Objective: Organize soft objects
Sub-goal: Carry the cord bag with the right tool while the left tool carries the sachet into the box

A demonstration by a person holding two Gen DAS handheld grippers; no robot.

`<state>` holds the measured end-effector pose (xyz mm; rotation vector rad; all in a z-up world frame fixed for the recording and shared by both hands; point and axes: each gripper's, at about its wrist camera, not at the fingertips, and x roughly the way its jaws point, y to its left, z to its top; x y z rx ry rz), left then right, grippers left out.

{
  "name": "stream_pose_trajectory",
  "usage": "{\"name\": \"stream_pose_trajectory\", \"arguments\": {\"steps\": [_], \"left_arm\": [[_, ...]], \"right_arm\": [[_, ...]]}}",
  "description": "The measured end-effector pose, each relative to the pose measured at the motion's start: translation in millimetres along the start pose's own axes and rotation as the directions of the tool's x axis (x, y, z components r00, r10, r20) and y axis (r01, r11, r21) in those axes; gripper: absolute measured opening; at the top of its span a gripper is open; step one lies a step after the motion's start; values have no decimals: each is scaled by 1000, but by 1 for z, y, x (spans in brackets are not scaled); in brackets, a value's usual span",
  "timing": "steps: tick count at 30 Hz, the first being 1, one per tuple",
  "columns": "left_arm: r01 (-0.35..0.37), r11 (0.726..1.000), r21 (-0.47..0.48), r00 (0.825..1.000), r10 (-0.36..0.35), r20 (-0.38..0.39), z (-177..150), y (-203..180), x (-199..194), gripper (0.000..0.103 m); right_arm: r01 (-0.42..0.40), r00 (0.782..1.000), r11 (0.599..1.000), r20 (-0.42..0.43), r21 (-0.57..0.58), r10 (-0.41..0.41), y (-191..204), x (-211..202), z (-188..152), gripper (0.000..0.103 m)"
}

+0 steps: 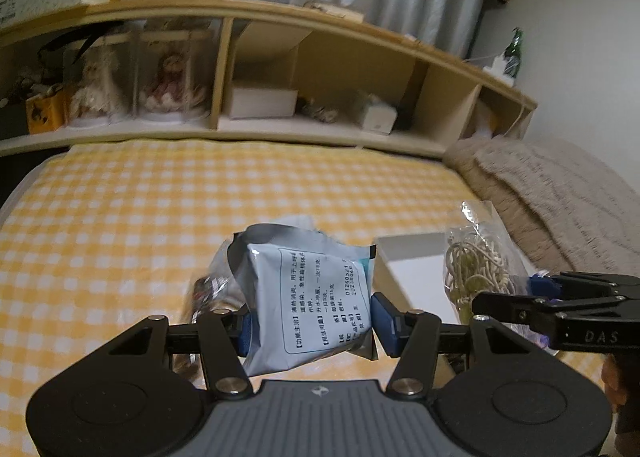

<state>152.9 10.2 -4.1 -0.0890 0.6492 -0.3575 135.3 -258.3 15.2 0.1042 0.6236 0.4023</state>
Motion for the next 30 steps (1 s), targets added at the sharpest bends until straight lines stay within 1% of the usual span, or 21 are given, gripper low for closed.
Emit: {"name": "stream_pose_trajectory", "arguments": {"steps": [6, 10, 14, 17, 20, 21, 23, 25, 26, 28, 30], "left_arm": [[57, 998, -12, 997, -56, 46, 4, -18, 0, 57], [106, 994, -7, 993, -106, 50, 6, -37, 10, 57], [160, 986, 44, 987, -160, 18, 2, -66, 27, 57], [216, 972, 92, 976, -214, -27, -2, -92, 43, 57], [259, 961, 102, 965, -253, -67, -9, -112, 60, 57], [276, 956, 96, 960, -269, -80, -12, -118, 65, 57], [327, 940, 95, 942, -316, -111, -17, -132, 78, 57], [374, 917, 140, 923, -353, -154, -21, -146, 90, 57], [398, 900, 178, 911, -366, -189, -24, -155, 97, 57], [437, 866, 244, 889, -376, -260, -28, -169, 110, 58], [467, 838, 283, 868, -373, -329, -29, -179, 124, 58]], "right_arm": [[50, 998, 999, 23, -15, -50, -23, -18, 9, 55], [67, 998, 997, 19, -31, -66, -44, -34, 13, 55], [114, 993, 993, 5, -26, -114, -70, -47, 10, 55], [137, 990, 991, -10, -6, -137, -92, -55, 7, 55], [158, 987, 987, -31, 14, -157, -110, -57, 2, 55], [165, 986, 986, -40, 22, -164, -117, -58, -1, 55], [170, 984, 985, -57, 35, -168, -128, -58, -5, 55], [174, 983, 984, -73, 39, -170, -138, -59, -9, 55], [178, 981, 983, -80, 34, -175, -142, -59, -11, 55], [191, 977, 982, -98, 14, -188, -151, -60, -16, 55], [195, 974, 981, -119, 6, -193, -159, -60, -21, 55]]}}
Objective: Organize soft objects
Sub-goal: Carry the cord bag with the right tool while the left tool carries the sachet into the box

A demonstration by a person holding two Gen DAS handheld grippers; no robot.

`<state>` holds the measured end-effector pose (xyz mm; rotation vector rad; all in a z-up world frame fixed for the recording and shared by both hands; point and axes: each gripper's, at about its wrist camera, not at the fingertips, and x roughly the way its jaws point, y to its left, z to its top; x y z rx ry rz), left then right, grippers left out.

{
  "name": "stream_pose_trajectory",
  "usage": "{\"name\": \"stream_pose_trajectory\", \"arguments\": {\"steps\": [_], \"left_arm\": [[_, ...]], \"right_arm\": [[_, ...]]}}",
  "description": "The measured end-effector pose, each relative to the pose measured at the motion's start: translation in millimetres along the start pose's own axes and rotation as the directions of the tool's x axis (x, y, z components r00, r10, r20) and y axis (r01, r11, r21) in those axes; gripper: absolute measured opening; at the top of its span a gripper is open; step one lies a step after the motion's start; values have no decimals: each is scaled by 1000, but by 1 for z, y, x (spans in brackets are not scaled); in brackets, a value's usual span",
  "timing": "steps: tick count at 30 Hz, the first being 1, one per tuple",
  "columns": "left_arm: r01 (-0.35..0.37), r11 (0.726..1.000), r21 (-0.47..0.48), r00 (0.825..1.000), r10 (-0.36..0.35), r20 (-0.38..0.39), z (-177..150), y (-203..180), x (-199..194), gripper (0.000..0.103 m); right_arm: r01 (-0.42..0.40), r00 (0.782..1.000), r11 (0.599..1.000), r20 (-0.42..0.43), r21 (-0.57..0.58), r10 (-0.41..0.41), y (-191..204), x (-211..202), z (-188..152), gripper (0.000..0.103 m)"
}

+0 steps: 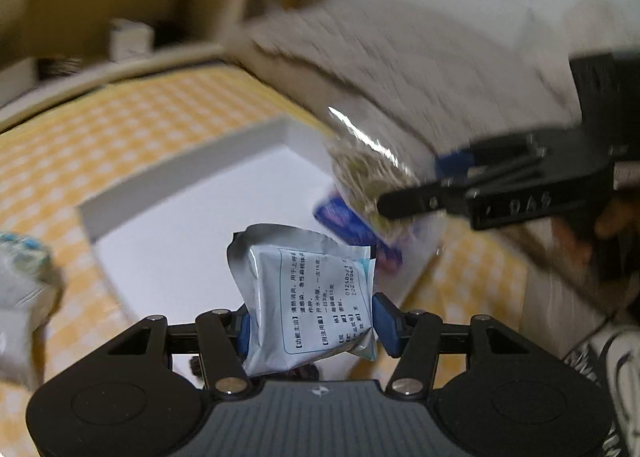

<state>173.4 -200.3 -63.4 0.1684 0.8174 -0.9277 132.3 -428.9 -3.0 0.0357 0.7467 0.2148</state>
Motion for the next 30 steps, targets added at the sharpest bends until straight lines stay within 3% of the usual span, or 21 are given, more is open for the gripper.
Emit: {"name": "stream_pose_trajectory", "arguments": {"steps": [4, 9, 18, 20, 21, 22, 23, 25, 30], "left_arm": [[60, 990, 129, 989, -41, -145, 8, -5, 31, 58], [161, 944, 287, 947, -66, -315, 20, -10, 67, 57], [347, 880, 324, 867, -170, -468, 50, 3, 107, 57], [377, 873, 310, 843, -185, -506, 49, 0, 110, 60], [385, 870, 307, 834, -184, -521, 46, 1, 113, 68], [378, 873, 307, 832, -175, -526, 43, 2, 114, 80], [355, 883, 306, 839, -157, -521, 40, 4, 115, 84], [311, 907, 286, 857, -137, -497, 36, 12, 112, 85], [278, 953, 121, 896, -212, -391, 37, 42, 86, 83]], "right_arm": [[-31, 999, 999, -35, 18, 32, -16, 8, -9, 55], [-77, 994, 996, -75, 37, 80, -26, 25, -17, 55], [-95, 987, 993, -121, 74, 104, -44, 53, -33, 55], [-96, 985, 992, -133, 77, 106, -48, 57, -38, 55], [-100, 985, 992, -135, 78, 110, -49, 58, -39, 55], [-105, 984, 991, -136, 81, 115, -50, 59, -41, 55], [-107, 984, 991, -137, 84, 118, -51, 59, -41, 55], [-107, 983, 990, -139, 89, 119, -53, 62, -41, 57], [-124, 984, 988, -114, 95, 134, -50, 54, -39, 61]]}}
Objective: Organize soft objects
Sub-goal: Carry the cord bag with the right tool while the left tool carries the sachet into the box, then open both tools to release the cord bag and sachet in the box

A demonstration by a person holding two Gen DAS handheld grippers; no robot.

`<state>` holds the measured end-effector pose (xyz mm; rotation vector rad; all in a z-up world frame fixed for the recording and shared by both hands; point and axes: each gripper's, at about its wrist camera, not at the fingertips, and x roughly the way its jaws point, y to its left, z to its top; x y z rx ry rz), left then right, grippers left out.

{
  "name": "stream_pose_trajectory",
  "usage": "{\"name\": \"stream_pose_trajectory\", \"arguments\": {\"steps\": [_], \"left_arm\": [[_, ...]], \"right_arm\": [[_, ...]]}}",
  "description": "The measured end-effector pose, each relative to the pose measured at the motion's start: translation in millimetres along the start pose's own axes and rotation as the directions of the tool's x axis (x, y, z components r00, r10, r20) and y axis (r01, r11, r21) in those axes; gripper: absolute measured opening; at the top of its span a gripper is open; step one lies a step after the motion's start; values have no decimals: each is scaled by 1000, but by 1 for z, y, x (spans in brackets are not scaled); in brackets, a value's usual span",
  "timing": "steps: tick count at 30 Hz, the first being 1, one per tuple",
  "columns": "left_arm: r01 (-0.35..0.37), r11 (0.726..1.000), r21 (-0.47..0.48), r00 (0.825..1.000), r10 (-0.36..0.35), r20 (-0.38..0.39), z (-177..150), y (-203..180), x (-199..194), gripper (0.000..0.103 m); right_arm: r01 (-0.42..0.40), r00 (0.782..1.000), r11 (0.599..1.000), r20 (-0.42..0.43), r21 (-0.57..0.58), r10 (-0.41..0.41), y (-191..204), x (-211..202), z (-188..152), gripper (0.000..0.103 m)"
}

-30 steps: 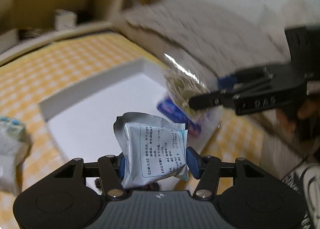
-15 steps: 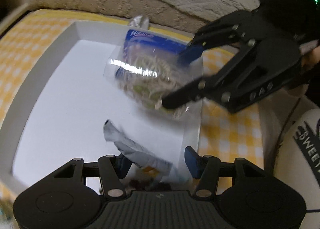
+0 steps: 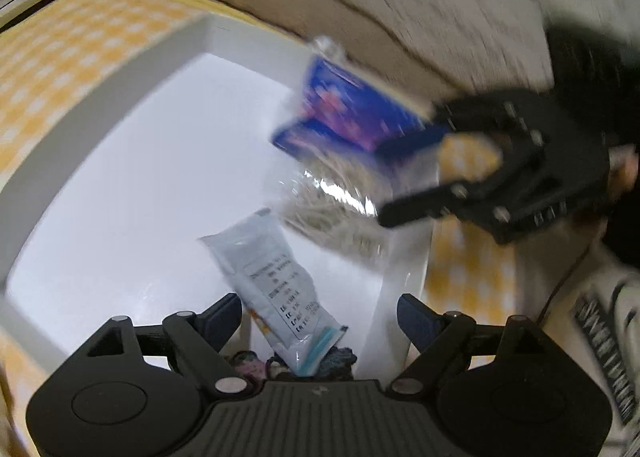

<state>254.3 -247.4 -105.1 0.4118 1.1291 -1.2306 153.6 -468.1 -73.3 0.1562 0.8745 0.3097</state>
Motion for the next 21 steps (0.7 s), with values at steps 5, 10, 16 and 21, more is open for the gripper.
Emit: {"name": "stream_pose_trajectory", "arguments": {"steps": [5, 10, 16, 21], "left_arm": [[6, 985, -173, 998, 5, 64, -9, 16, -17, 49], [-33, 969, -244, 999, 34, -1, -5, 20, 7, 36], [17, 974, -227, 999, -24, -28, -8, 5, 26, 36], [12, 983, -183, 999, -19, -35, -8, -9, 21, 38]], "right_arm": [[-4, 999, 1000, 38, -7, 4, 4, -16, 4, 54], [-3, 1000, 999, 3, -50, 3, 15, -19, 2, 44], [20, 1000, 997, -16, -69, -21, 20, -11, 2, 42], [25, 999, 998, -20, -63, -26, 19, -8, 3, 39]]}}
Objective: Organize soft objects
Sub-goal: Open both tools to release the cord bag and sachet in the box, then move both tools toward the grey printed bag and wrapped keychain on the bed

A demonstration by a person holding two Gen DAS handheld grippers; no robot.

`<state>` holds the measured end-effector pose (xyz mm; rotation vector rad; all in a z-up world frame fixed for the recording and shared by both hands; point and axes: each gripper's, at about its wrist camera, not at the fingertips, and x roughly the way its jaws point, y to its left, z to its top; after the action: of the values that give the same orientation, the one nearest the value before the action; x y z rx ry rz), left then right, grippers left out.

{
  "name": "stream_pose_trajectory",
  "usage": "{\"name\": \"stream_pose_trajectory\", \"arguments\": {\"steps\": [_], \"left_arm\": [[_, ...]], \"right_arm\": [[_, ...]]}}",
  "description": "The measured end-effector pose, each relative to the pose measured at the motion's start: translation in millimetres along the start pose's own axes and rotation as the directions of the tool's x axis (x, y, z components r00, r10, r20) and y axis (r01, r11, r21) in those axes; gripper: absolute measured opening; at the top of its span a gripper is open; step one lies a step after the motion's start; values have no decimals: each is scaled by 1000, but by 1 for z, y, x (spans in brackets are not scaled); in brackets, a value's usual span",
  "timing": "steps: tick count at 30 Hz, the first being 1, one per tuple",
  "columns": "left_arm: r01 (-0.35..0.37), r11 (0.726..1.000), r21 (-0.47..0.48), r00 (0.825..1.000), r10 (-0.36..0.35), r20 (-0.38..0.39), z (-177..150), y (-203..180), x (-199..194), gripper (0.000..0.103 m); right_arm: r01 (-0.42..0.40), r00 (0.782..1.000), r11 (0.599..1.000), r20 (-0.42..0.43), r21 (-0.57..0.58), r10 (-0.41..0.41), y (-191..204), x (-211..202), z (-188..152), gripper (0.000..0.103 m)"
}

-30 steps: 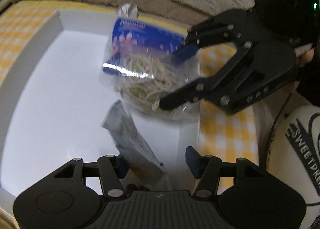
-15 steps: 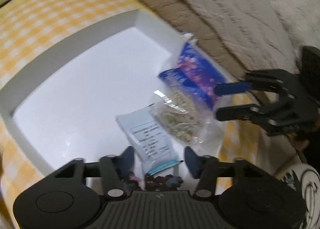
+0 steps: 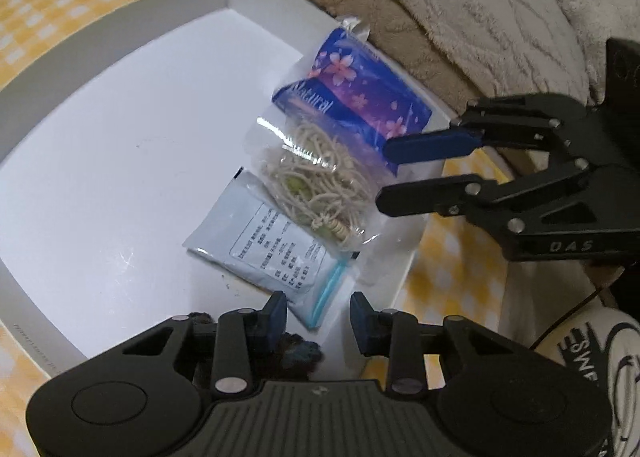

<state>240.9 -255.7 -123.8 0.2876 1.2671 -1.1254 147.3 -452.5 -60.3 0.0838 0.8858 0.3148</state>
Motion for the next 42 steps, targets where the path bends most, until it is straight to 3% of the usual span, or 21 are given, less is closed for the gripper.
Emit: {"name": "stream_pose_trajectory", "arguments": {"steps": [2, 7, 13, 28, 40, 42], "left_arm": [[-12, 1000, -5, 1000, 12, 15, 0, -1, -8, 40], [-73, 997, -15, 996, 74, 57, -1, -9, -25, 57], [-144, 988, -52, 977, 151, 151, -13, -28, -56, 74], [-307, 935, -175, 872, 350, 342, -60, -86, -119, 103], [-363, 896, -256, 782, 442, 438, -95, -122, -152, 103], [-378, 887, -266, 767, 461, 447, -99, -126, -156, 103]], "right_arm": [[1, 1000, 1000, 1, -2, -1, -1, -2, 1, 38], [17, 1000, 1000, 11, 1, -17, 0, -12, 0, 39], [42, 998, 999, 47, -1, -42, 3, -33, 2, 39], [99, 987, 995, 127, -15, -96, 28, -95, -2, 59], [152, 970, 988, 188, 27, -155, 43, -133, -12, 100], [165, 967, 986, 193, 30, -167, 45, -137, -13, 102]]}}
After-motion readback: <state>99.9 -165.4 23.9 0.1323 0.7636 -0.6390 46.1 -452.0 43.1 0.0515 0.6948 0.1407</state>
